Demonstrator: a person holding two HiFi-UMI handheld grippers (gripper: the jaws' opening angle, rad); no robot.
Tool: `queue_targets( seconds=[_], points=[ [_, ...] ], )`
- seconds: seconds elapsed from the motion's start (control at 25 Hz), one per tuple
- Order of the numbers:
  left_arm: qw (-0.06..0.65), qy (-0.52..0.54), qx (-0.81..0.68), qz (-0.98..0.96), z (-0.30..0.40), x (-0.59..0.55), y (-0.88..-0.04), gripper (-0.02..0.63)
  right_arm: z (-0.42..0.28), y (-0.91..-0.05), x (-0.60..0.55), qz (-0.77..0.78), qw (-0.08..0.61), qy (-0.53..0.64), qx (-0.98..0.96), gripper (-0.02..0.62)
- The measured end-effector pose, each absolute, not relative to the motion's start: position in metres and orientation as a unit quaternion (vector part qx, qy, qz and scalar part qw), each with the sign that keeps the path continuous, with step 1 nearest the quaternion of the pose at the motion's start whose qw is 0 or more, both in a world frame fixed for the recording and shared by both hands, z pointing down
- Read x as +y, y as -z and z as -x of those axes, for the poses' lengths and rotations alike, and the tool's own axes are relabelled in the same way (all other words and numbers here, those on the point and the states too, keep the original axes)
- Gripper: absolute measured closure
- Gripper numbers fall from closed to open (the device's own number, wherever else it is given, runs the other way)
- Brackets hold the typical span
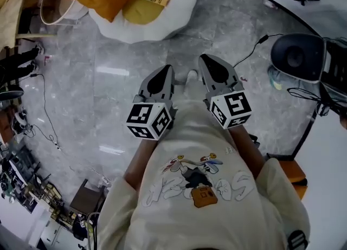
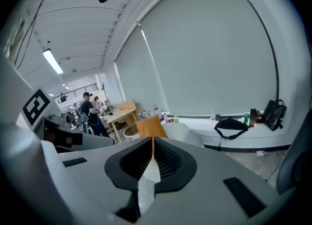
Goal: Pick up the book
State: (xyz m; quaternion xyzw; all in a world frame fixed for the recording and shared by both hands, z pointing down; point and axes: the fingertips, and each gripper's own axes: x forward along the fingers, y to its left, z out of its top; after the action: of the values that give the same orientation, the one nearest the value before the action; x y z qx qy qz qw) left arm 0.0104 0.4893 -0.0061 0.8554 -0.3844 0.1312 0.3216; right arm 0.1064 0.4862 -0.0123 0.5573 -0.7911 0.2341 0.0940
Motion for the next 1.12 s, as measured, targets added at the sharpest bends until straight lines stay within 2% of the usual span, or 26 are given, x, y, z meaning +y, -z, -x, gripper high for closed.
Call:
queue_targets(
  seconds=[0.24, 0.68, 1.12],
  points=[
    [0.327, -0.139, -0.379, -0.854, -0.019, 0.497, 0.001, 0.603, -0.111, 0.001, 0.493, -0.552, 0.104, -0.25, -0.789, 0.565],
    [0.367, -0.128, -0.369, -0.844, -0.018, 0.412, -0.016, 0.603, -0.091, -0.006, 0.412, -0.536, 0.117, -0.246, -0.799, 0.565],
    [0.37, -0.112, -0.383, -0.839, 0.071, 0.265, -0.013, 0.603, -0.035, 0.001, 0.266, -0.558, 0.109, -0.25, -0.784, 0.565]
  ],
)
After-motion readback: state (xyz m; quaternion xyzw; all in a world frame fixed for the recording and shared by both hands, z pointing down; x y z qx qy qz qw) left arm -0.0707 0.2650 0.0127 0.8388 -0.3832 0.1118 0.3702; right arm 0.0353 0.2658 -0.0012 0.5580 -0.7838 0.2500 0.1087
